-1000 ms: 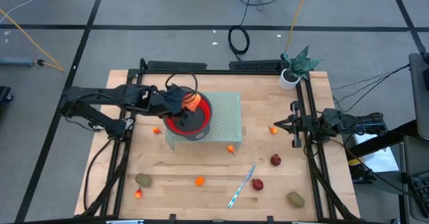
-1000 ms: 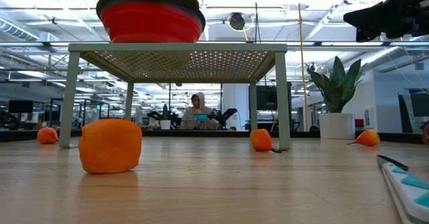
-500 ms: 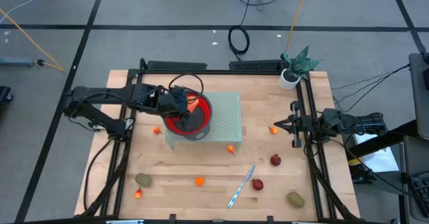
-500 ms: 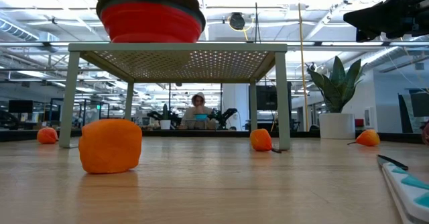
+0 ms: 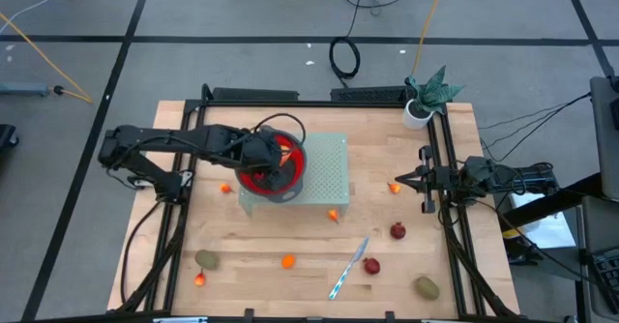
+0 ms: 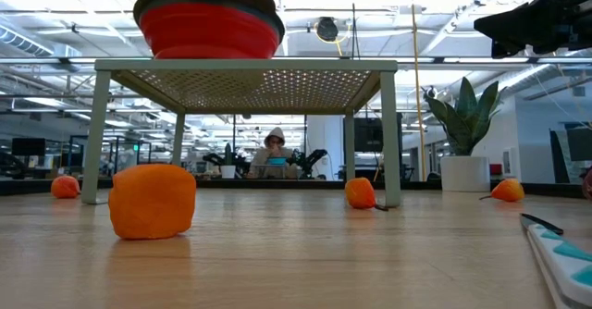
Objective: Pick & Place Fruit
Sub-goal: Put the red mango into the red strainer bowl on the shelf
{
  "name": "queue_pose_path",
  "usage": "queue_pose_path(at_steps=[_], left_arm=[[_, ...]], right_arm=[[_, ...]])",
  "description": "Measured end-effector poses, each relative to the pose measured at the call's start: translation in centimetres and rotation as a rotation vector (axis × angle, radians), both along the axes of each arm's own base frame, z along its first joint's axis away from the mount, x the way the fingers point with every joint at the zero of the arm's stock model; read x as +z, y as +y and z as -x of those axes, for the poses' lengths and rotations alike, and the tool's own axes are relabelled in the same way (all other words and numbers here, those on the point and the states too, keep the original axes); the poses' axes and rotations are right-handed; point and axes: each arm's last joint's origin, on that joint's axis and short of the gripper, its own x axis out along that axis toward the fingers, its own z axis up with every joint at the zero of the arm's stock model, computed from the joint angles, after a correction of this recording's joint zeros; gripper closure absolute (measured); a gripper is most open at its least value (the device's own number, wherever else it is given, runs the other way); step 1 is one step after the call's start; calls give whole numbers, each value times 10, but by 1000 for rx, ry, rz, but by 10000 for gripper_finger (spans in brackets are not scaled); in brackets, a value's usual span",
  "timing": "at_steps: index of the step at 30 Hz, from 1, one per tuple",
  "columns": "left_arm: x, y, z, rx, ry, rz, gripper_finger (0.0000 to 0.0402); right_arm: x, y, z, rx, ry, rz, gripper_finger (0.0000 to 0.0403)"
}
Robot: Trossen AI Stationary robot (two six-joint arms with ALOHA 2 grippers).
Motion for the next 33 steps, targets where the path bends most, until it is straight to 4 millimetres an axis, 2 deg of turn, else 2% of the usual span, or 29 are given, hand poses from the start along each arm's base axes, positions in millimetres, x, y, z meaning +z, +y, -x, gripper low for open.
queue_pose_path(at_steps=[26, 33], left_arm=[[-1, 1, -1, 19, -1, 40, 171], [-1, 1, -1, 19, -1, 40, 139]], right_arm=[[0, 0, 0, 0, 0, 0, 403], [0, 0, 0, 0, 0, 0, 403]])
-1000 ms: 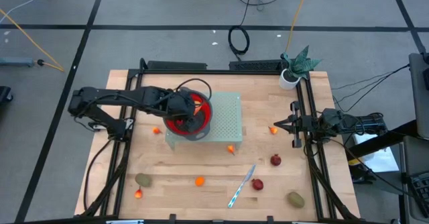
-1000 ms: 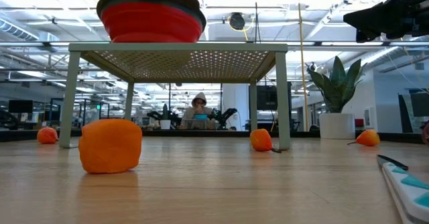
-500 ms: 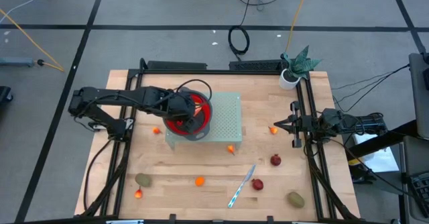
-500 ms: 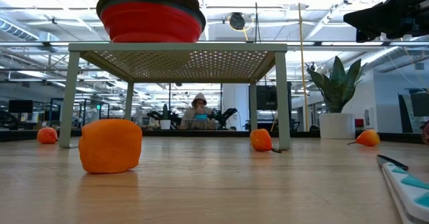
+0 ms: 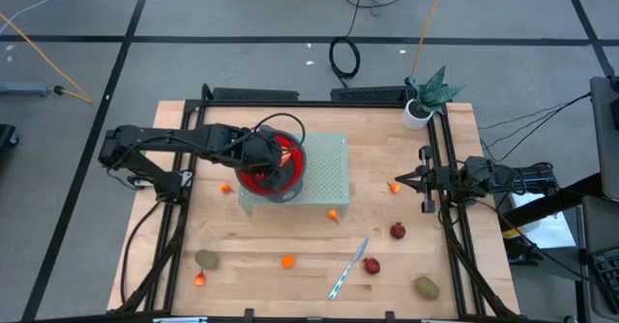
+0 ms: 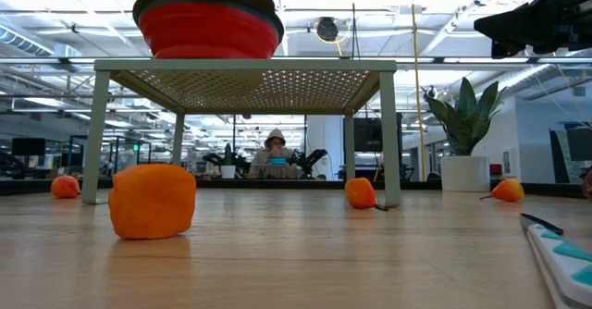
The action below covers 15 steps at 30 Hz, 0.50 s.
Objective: Pick & Place Fruit
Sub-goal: Put the red mango into the red strainer bowl on the shelf, then put the kiwi into the red strainer bowl on the shelf
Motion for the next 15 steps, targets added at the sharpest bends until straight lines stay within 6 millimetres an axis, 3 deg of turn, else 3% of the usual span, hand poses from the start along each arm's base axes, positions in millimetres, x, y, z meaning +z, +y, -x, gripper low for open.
queue_pose_path(at_steps=[7, 15], left_arm=[[0, 0, 0, 0, -1, 0, 104], [9, 8, -1, 9, -31, 93, 112]], right_arm=[[0, 0, 0, 0, 0, 0, 403], [0, 0, 0, 0, 0, 0, 403]])
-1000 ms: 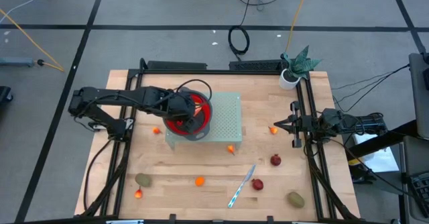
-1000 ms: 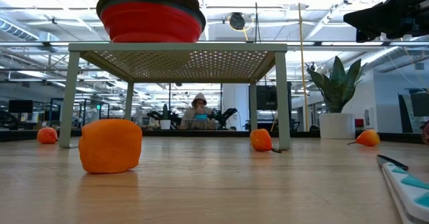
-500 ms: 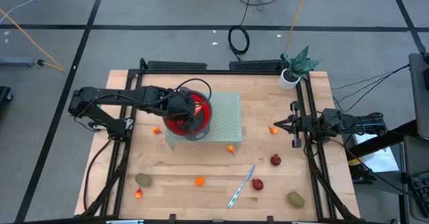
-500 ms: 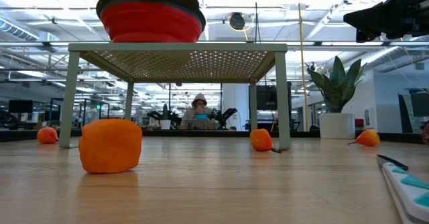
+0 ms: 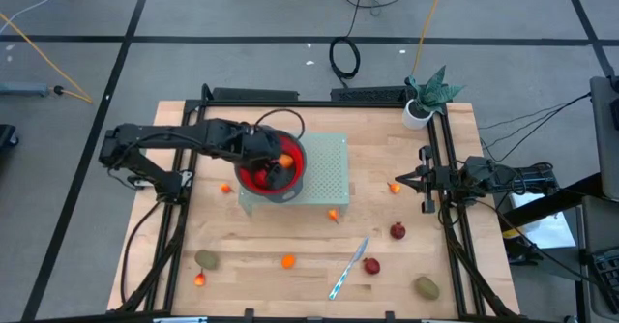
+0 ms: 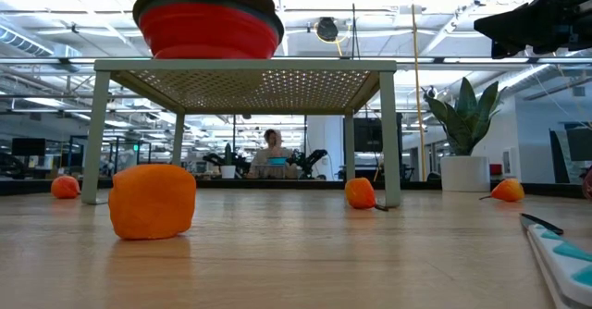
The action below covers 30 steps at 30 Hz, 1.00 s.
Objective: Pick & Place Fruit
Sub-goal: Put the kiwi into the red strainer bowl on the shelf
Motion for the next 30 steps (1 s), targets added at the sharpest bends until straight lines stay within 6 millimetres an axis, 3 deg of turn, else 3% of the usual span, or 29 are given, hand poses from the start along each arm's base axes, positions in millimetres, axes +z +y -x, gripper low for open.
queue_pose_path(at_steps=[14, 30], left_arm=[[54, -3, 8, -3, -122, -21, 178], [60, -50, 29, 13, -15, 92, 314]], right_arm=[[0, 0, 0, 0, -1, 0, 403], [0, 0, 0, 0, 1, 0, 403]])
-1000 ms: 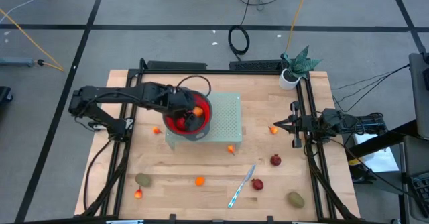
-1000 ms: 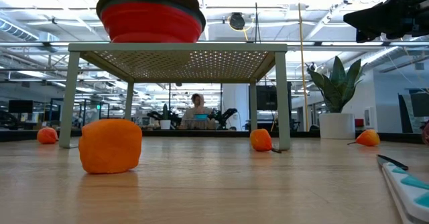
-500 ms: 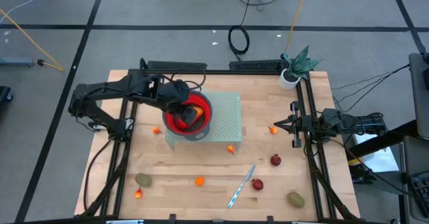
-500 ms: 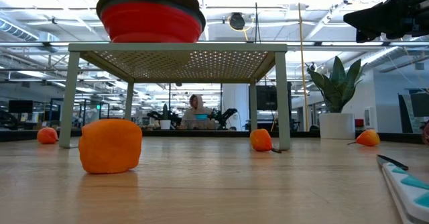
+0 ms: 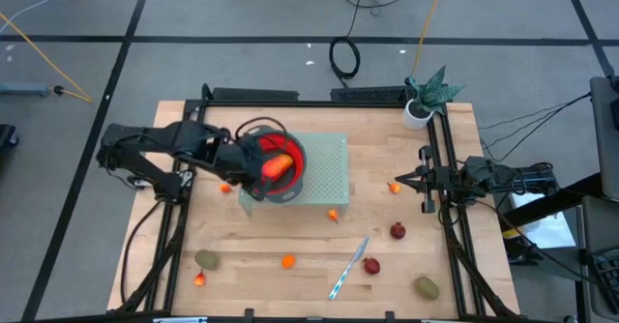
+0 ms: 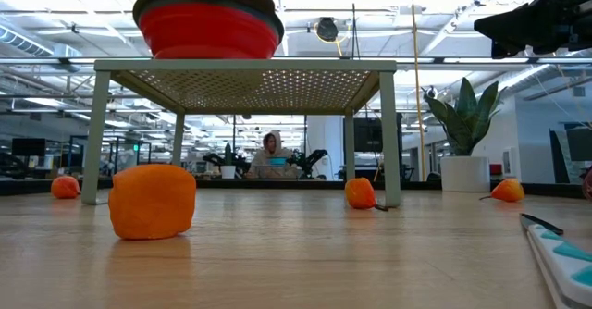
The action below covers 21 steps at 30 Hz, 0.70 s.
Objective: Pick & Place Fruit
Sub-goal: Put the kiwi into the red strainer bowl on the shelf
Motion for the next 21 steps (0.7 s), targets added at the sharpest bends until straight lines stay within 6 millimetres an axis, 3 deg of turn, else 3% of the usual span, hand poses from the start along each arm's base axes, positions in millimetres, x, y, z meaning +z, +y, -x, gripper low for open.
queue_pose_path(at_steps=[9, 21], left_arm=[[0, -27, 5, 9, -17, 17, 397], [1, -50, 13, 78, -30, 66, 395]], right_arm=[[0, 0, 0, 0, 0, 0, 403], [0, 0, 0, 0, 0, 0, 403]])
